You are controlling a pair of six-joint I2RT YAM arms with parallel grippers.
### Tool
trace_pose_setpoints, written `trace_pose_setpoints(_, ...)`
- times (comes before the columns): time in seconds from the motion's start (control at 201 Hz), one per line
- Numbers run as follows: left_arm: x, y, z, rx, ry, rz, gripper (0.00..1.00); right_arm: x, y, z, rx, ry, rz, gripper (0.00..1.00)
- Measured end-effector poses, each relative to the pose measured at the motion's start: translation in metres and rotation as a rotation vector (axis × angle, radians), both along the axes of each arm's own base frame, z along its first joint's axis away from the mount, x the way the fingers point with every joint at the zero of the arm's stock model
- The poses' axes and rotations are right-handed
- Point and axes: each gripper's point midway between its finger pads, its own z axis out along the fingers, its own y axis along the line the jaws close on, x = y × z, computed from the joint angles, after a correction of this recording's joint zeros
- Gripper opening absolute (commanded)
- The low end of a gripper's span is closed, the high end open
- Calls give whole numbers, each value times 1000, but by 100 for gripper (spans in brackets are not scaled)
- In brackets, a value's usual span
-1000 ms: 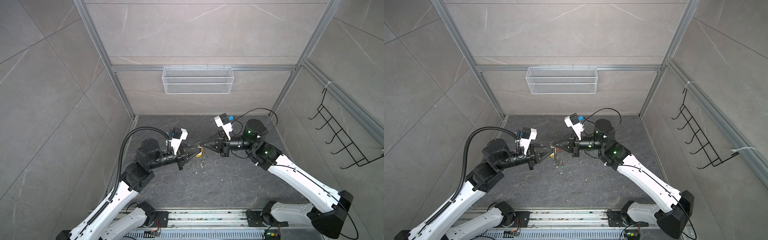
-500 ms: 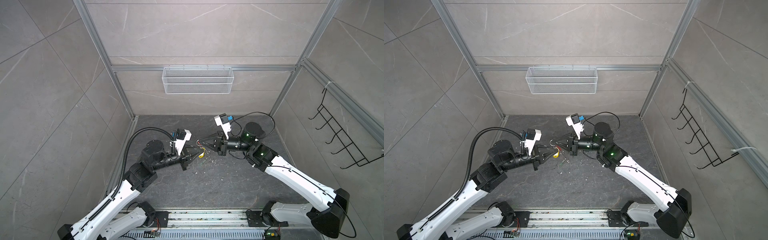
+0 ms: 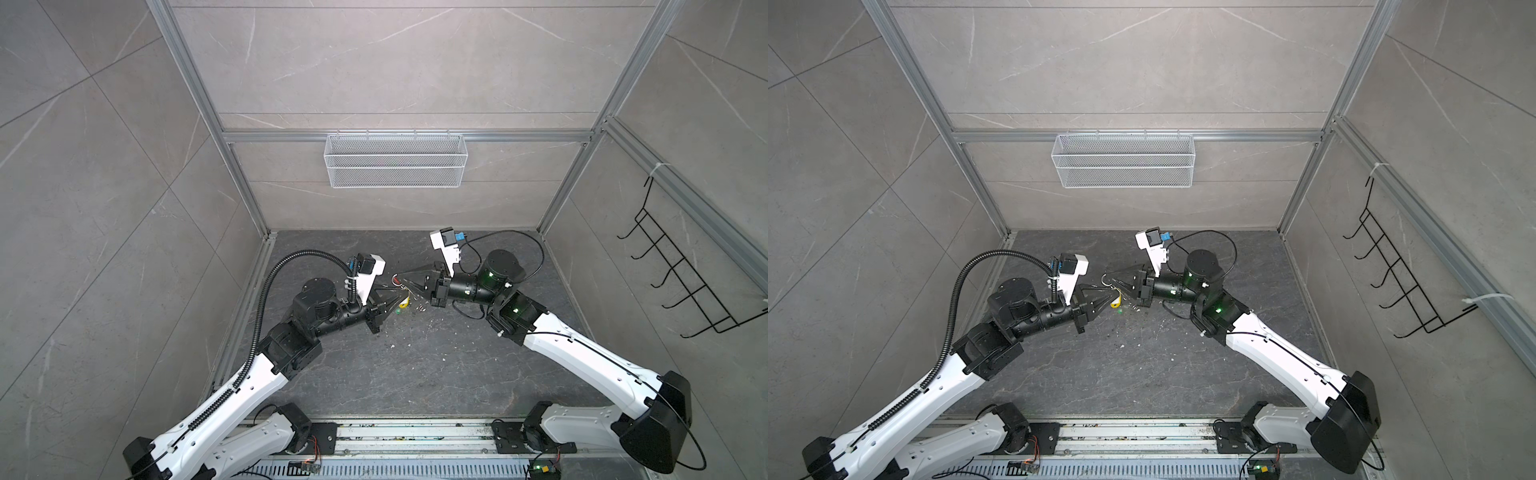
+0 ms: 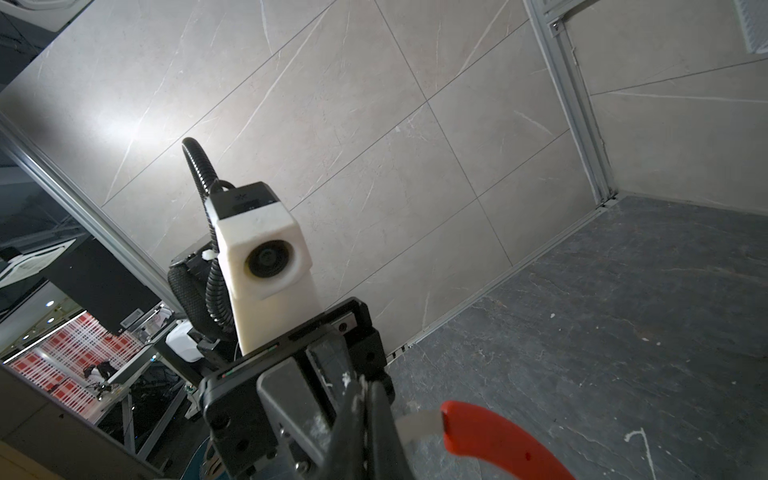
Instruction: Remove the keys from the keyring
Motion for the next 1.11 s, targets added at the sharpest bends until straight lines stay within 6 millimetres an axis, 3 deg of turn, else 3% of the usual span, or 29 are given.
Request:
trace_pose_setpoints(0.468, 15, 1, -5, -2, 32, 77, 0, 12, 4, -6, 21, 29, -114, 0)
trace_pose_setpoints(0.787, 9, 6, -10, 21, 56, 78, 0, 13, 0, -9, -8, 15, -150, 0)
trace_pose_setpoints(1.11, -3, 14, -13, 67, 88, 64, 0, 1, 1, -8, -46, -14, -94, 0)
